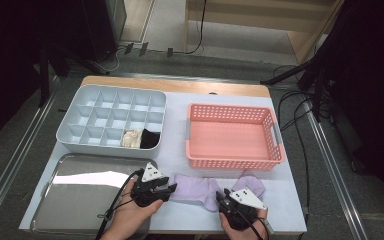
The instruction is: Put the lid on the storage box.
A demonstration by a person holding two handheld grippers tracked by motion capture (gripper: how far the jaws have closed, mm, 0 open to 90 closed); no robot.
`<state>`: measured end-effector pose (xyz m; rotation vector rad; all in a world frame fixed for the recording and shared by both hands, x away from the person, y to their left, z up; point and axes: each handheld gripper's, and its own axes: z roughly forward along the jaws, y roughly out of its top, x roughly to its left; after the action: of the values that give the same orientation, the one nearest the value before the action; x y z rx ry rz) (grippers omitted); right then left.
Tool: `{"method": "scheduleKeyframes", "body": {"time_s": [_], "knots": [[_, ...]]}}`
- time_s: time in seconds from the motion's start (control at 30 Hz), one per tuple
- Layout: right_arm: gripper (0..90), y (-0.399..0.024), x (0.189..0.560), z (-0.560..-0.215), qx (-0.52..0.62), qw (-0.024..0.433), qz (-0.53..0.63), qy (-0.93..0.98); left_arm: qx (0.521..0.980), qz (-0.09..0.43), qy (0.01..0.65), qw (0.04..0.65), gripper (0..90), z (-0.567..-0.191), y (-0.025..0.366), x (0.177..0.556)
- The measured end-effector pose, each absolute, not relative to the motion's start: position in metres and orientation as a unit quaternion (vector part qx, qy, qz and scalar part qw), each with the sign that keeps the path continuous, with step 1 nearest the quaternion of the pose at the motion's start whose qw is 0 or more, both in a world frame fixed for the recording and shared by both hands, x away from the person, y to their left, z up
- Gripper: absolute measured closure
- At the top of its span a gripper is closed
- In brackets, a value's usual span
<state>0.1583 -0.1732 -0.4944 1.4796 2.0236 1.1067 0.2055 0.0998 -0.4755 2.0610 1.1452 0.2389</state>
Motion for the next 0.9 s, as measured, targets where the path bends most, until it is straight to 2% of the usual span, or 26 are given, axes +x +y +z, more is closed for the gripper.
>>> {"method": "scheduleKeyframes", "body": {"time_s": [0.07, 0.1, 0.3, 0.37, 0.43, 0.53, 0.6, 0.67, 0.77, 0.9], "knots": [[84.6, -0.172, 0.159, -0.491, 0.530, 0.192, 0.388, 0.730, 0.805, 0.088, 0.449, 0.377, 83.0, -0.474, 0.104, 0.206], [85.4, -0.173, 0.160, -0.490, 0.531, 0.198, 0.383, 0.730, 0.803, 0.088, 0.449, 0.382, 85.9, -0.473, 0.106, 0.205], [86.3, -0.180, 0.169, -0.489, 0.533, 0.221, 0.376, 0.726, 0.812, 0.080, 0.432, 0.385, 88.1, -0.474, 0.107, 0.196], [85.8, -0.180, 0.171, -0.490, 0.531, 0.218, 0.378, 0.726, 0.813, 0.075, 0.430, 0.384, 84.5, -0.475, 0.109, 0.194], [82.7, -0.180, 0.170, -0.491, 0.529, 0.221, 0.382, 0.725, 0.811, 0.077, 0.434, 0.385, 71.1, -0.475, 0.110, 0.195], [72.4, -0.180, 0.169, -0.489, 0.530, 0.223, 0.403, 0.712, 0.797, 0.078, 0.445, 0.400, 55.2, -0.471, 0.110, 0.198], [67.8, -0.181, 0.169, -0.489, 0.531, 0.220, 0.407, 0.710, 0.792, 0.081, 0.450, 0.406, 47.0, -0.468, 0.106, 0.200], [67.5, -0.179, 0.169, -0.492, 0.537, 0.206, 0.404, 0.711, 0.792, 0.086, 0.451, 0.403, 40.4, -0.468, 0.100, 0.202], [73.2, -0.174, 0.166, -0.496, 0.533, 0.203, 0.400, 0.717, 0.804, 0.096, 0.456, 0.371, 38.2, -0.474, 0.091, 0.204], [84.6, -0.172, 0.166, -0.493, 0.530, 0.204, 0.391, 0.724, 0.803, 0.129, 0.462, 0.353, 49.3, -0.473, 0.094, 0.202]]}}
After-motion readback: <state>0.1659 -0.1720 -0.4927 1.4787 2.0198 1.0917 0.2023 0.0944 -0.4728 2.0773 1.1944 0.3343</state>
